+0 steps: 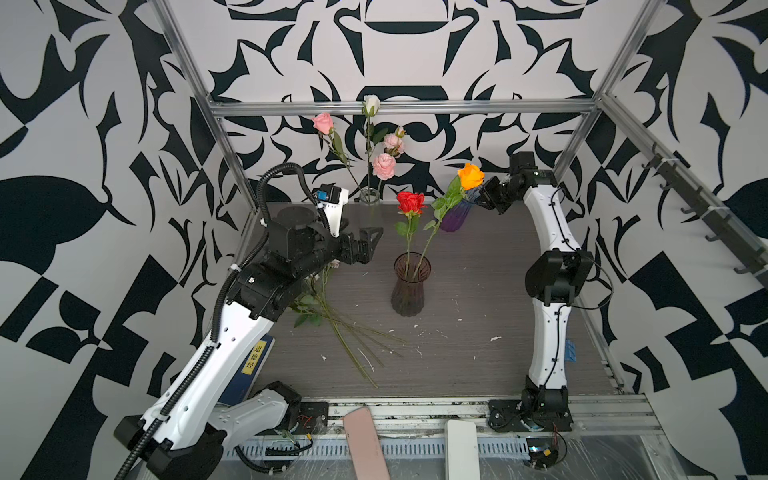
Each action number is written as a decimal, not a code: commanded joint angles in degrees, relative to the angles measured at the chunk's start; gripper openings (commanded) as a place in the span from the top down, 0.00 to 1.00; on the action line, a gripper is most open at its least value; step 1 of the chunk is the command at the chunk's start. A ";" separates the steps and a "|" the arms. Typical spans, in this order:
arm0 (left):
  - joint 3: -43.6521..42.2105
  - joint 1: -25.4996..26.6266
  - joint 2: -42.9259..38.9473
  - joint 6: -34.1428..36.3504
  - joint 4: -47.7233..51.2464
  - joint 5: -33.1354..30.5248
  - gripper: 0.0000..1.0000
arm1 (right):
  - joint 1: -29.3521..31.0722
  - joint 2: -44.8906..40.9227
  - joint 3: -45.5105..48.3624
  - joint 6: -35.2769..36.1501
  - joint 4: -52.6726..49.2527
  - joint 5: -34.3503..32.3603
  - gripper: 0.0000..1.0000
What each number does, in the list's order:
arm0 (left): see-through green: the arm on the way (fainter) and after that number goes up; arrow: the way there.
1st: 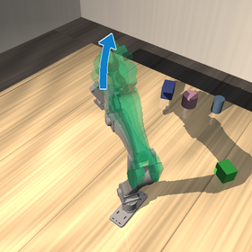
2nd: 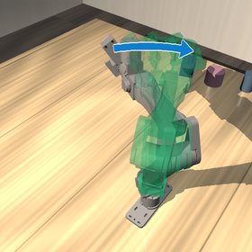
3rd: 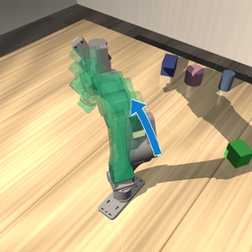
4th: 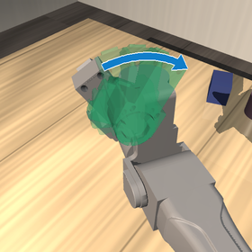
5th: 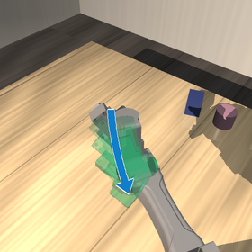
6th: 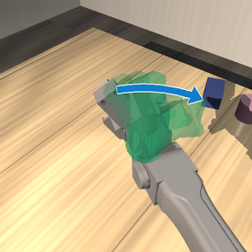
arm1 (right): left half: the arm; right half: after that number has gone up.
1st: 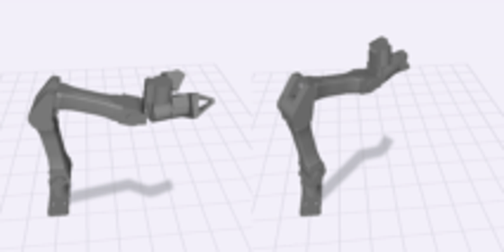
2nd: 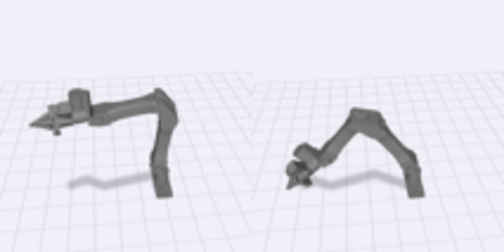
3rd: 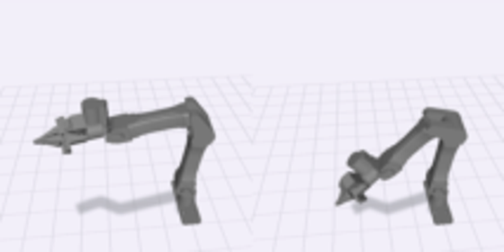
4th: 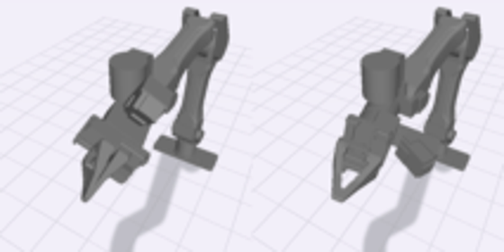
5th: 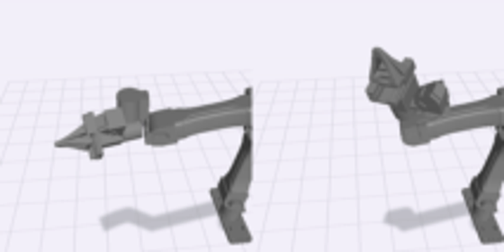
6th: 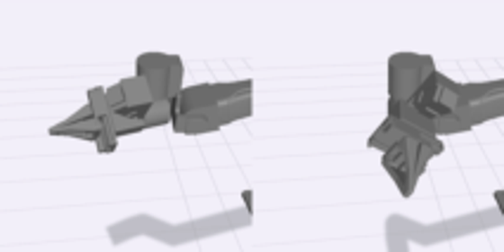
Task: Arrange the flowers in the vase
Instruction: 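Open the left gripper off the red rose while right gripper slides blue-purple vase away, then lower the left gripper to the rose bunch while right gripper moves to mauve vase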
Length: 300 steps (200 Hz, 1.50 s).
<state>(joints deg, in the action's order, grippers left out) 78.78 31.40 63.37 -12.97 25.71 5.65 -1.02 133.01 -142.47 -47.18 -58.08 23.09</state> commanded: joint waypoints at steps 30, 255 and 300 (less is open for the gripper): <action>1.01 -0.36 0.33 1.10 0.85 4.58 0.01 | -2.96 -15.21 4.25 9.76 -5.36 -12.85 1.00; -0.50 -0.55 1.93 -6.92 -1.17 10.01 0.00 | -16.69 -37.37 38.57 8.81 3.78 -7.89 0.50; -2.04 -0.55 2.09 -8.41 -2.66 9.81 0.01 | -10.00 -41.14 42.48 6.28 3.51 -6.71 0.51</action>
<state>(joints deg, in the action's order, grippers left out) 78.15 31.14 66.22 -19.86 24.67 15.31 -15.62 95.98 -101.58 -39.38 -54.22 15.86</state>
